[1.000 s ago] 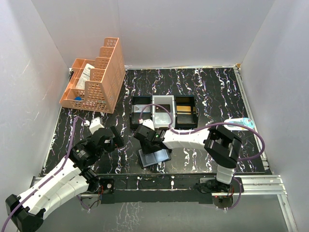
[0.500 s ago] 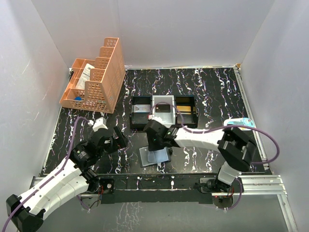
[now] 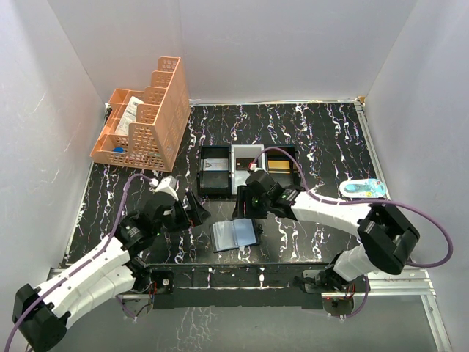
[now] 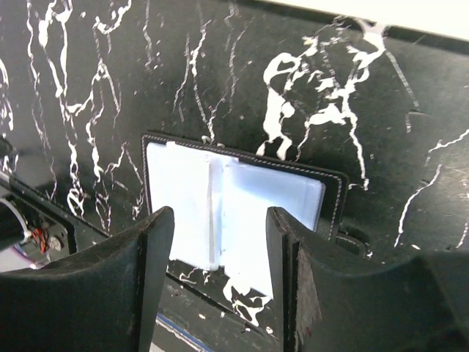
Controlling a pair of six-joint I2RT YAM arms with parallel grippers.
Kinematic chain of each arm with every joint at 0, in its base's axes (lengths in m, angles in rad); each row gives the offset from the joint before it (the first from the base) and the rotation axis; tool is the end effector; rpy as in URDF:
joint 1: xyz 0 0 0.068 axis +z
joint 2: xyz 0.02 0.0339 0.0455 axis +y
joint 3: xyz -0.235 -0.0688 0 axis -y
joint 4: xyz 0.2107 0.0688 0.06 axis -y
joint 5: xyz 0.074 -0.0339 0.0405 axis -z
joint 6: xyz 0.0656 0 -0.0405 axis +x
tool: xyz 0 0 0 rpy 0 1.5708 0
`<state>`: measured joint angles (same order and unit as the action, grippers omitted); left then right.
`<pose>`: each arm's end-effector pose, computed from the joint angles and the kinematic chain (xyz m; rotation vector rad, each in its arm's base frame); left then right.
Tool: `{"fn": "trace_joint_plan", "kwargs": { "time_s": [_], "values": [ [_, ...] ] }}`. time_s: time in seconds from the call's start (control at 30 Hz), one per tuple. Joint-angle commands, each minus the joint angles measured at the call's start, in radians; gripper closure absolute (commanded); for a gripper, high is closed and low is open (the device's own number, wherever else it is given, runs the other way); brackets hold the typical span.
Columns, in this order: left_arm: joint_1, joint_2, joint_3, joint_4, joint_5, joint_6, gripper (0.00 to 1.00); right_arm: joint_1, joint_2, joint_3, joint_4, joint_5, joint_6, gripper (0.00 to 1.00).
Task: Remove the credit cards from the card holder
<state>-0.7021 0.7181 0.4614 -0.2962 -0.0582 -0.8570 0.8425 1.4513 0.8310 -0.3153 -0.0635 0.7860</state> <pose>0.1405 -0.1138 0.1994 -0.2101 2.2361 -0.8343 0.1840 0.2125 0.1609 -0.1031 2.6634 0.6952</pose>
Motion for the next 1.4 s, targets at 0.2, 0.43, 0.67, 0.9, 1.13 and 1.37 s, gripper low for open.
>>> {"fn": "trace_joint_plan", "kwargs": {
  "time_s": [0.2,0.43,0.67,0.9,1.13,1.37],
  "values": [
    [0.006,-0.109,0.069,-0.268,-0.257,-0.111,0.01,0.178,0.08,0.167,-0.067,0.169,-0.048,0.39],
    [0.005,-0.142,0.077,-0.315,-0.293,-0.122,0.01,0.266,0.241,0.312,-0.198,0.313,-0.034,0.33],
    [0.006,-0.125,0.078,-0.311,-0.286,-0.115,0.01,0.306,0.349,0.364,-0.254,0.344,-0.033,0.32],
    [0.006,-0.121,0.083,-0.313,-0.281,-0.109,0.01,0.32,0.392,0.351,-0.269,0.358,-0.029,0.32],
    [0.007,-0.123,0.08,-0.305,-0.267,-0.106,0.01,0.308,0.345,0.299,-0.173,0.263,-0.047,0.46],
    [0.006,-0.116,0.069,-0.175,-0.103,-0.029,0.01,0.237,0.227,0.177,0.021,0.063,-0.027,0.47]
  ]
}}
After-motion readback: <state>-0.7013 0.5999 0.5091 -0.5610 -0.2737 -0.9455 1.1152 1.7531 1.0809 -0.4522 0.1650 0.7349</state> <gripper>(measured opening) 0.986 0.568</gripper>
